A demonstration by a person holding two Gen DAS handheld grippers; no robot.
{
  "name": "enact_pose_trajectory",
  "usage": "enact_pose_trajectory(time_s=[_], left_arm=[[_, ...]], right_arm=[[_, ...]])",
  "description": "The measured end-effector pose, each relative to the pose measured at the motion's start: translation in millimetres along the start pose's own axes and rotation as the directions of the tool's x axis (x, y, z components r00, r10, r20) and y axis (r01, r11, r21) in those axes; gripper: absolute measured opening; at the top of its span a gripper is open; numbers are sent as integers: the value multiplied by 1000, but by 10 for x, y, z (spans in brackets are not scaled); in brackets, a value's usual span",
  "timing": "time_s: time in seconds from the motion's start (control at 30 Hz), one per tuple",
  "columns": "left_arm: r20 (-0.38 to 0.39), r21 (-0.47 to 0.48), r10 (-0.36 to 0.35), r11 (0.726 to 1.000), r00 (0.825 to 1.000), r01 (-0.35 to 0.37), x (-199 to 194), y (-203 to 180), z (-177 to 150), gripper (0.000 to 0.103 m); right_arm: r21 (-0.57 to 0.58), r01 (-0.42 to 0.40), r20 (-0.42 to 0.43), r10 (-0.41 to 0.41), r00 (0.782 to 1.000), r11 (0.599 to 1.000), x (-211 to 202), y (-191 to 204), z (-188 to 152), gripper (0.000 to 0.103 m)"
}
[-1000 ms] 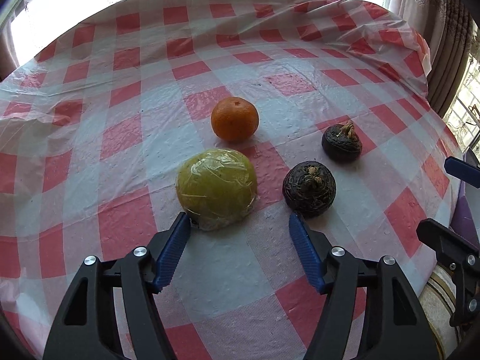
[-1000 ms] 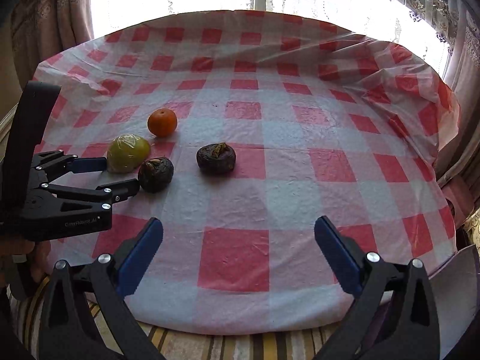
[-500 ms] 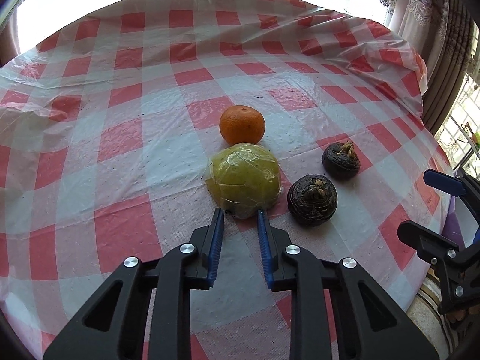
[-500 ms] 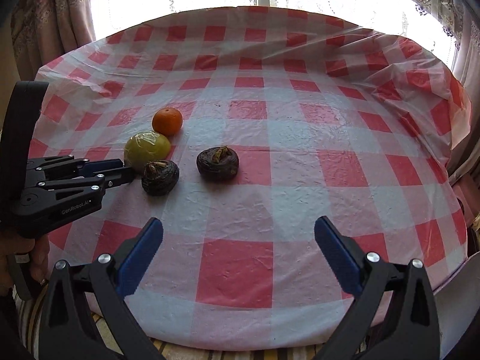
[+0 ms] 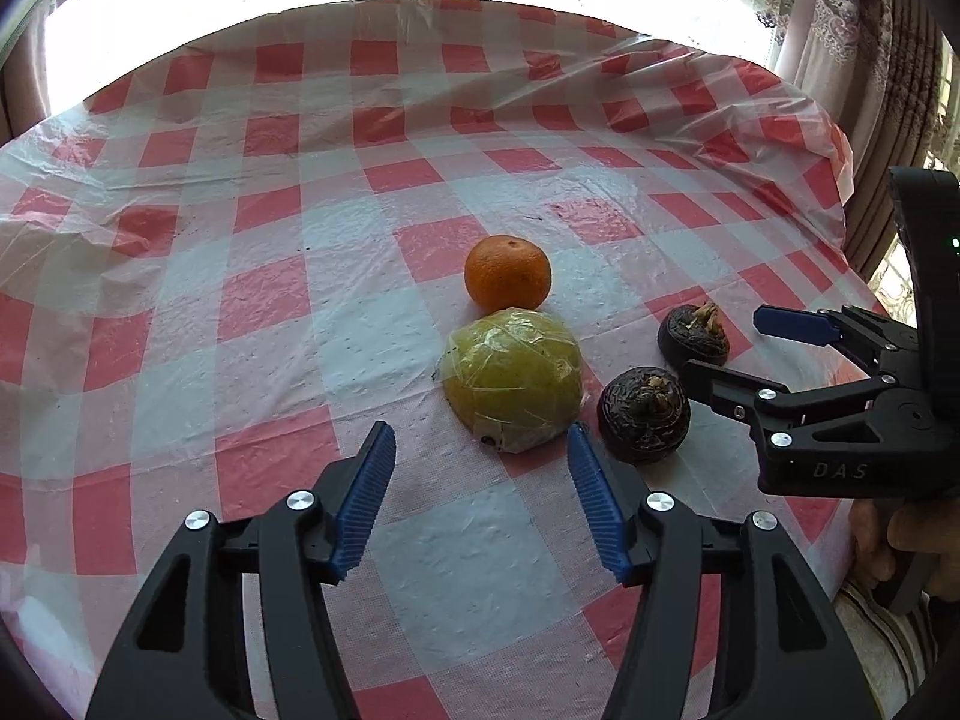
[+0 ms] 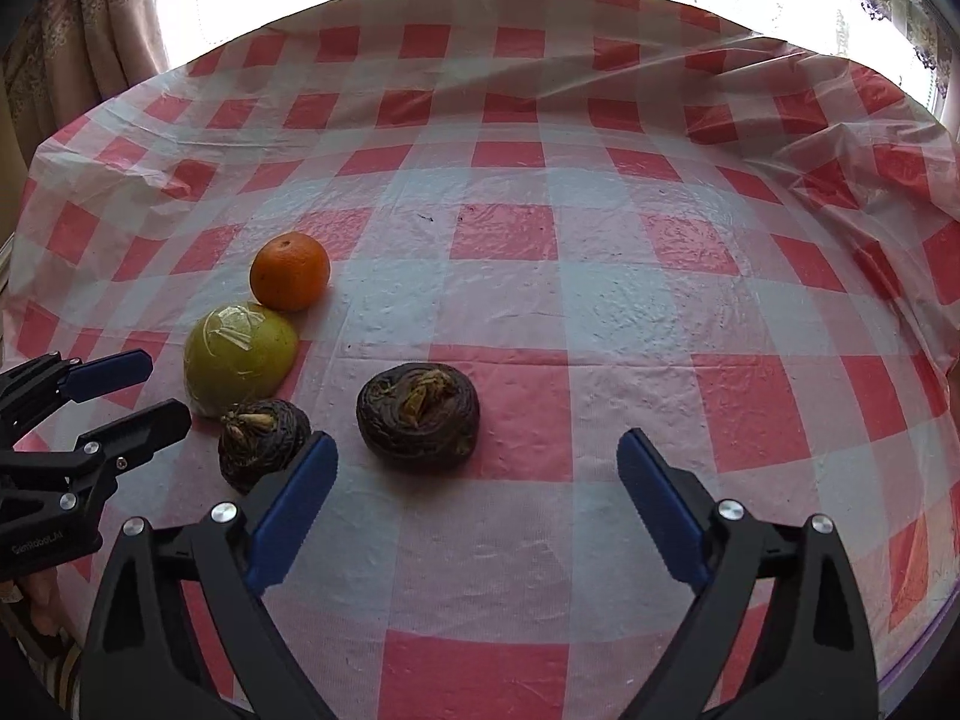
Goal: Organize fruits
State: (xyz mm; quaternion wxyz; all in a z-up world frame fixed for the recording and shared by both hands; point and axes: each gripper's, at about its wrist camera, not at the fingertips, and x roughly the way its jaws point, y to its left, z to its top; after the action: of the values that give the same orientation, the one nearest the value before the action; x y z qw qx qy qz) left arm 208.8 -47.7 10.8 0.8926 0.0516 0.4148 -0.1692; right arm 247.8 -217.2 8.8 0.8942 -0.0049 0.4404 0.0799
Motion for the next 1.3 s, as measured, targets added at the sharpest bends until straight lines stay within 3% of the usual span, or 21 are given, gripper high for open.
enact_pose_trajectory(time_s=[0.2, 0.4, 0.67, 1.3], left_arm=[[1, 85, 8, 996, 1000, -8, 108, -147, 137, 58], [-16, 96, 9, 995, 1000, -8, 220, -137, 236, 54], [-22, 93, 22, 995, 1000, -20, 229, -159, 215, 53], [-26, 14, 68, 998, 997, -67, -216, -17, -46, 51]], right_arm=[[-31, 1, -11, -1, 1000, 1000, 45, 57, 41, 91], [-61, 6, -28, -7, 1000, 998, 79, 84, 101, 85], [-102, -34, -21, 32, 999, 994, 59, 176, 145, 42], [-46, -44, -2, 44, 999, 998, -294, 14, -164, 41]])
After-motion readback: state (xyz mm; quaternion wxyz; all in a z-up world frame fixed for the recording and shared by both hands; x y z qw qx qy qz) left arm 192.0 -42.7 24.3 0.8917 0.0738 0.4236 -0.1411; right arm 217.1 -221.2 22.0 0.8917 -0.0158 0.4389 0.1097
